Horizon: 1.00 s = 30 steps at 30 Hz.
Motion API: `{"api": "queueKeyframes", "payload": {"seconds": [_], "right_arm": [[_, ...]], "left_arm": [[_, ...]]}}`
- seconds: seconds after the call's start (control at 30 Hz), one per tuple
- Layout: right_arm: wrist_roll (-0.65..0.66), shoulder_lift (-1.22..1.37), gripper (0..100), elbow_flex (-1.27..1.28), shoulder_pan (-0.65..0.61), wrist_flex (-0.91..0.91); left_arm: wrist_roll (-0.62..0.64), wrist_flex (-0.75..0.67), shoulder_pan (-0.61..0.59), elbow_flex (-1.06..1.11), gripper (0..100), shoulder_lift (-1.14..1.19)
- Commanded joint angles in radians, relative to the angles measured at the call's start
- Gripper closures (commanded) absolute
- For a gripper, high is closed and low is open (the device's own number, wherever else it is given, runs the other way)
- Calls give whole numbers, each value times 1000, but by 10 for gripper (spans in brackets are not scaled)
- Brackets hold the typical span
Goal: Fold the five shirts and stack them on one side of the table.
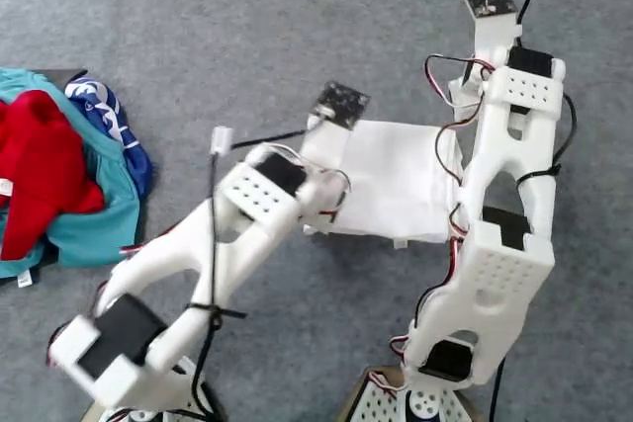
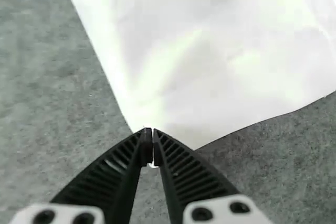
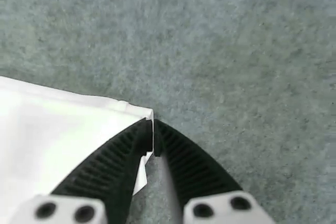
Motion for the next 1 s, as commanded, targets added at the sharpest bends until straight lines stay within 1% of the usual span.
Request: {"api": "queueKeyframes", "payload": {"seconds": [0.0, 0.07, 0.17, 0.37, 0.4, 0.47, 0.5, 0.57, 0.7, 0.83, 0.87, 0.97], "right_arm": [[-8, -81, 983, -58, 14, 41], [-6, -91, 983, -56, 18, 78], [-3, -111, 983, -56, 49, 133], [5, -171, 984, -51, 144, 192], [12, -185, 984, -54, 152, 216], [77, -216, 984, -51, 152, 270], [110, -234, 984, -51, 150, 302], [155, -274, 984, -53, 147, 365], [190, -340, 981, -50, 153, 500], [173, -387, 981, 12, 190, 528], [135, -397, 981, 58, 192, 528], [-74, -423, 979, 232, 158, 512]], "left_arm": [[32, -51, 38, -33, 964, 75], [32, -87, 39, -35, 964, 144], [32, -94, 31, -45, 964, 222], [32, -101, 44, -58, 964, 252], [32, -94, 44, -77, 964, 252], [32, -91, 44, -114, 964, 252], [32, -80, 44, -139, 964, 249], [32, -14, 44, -216, 964, 224], [26, 118, 36, -377, 963, 166], [25, 233, -4, -509, 962, 117], [25, 256, -24, -529, 962, 107], [23, 331, -111, -558, 961, 81]]}}
